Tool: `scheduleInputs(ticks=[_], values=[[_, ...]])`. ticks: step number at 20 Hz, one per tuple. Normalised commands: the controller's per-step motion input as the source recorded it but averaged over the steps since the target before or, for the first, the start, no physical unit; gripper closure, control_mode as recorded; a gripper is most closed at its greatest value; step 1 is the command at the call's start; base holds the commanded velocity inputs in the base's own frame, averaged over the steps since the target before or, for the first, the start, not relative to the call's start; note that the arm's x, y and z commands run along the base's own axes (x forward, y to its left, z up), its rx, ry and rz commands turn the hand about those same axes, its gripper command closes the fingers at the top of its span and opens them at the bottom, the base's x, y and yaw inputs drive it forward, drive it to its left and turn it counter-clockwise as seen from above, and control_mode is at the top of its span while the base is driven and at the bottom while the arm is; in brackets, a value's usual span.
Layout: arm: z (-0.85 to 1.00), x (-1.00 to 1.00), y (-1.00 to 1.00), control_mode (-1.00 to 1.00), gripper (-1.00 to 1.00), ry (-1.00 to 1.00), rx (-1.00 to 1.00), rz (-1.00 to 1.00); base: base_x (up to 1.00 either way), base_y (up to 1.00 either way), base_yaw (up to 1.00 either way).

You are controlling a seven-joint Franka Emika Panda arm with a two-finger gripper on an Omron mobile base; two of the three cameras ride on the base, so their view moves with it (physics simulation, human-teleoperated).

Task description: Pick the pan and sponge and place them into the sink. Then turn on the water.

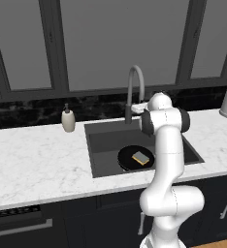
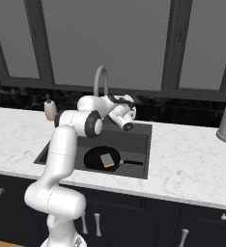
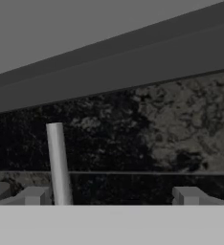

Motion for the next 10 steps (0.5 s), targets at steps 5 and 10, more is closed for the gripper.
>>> scheduleInputs(ticks=[5, 10], values=[[0.00, 0.15, 0.00, -1.00, -1.00, 0.01, 0.00, -0.01, 0.00, 0.00, 0.00], [0.00, 0.08, -0.07, -1.00, -1.00, 0.01, 0.00, -0.01, 0.00, 0.00, 0.00]])
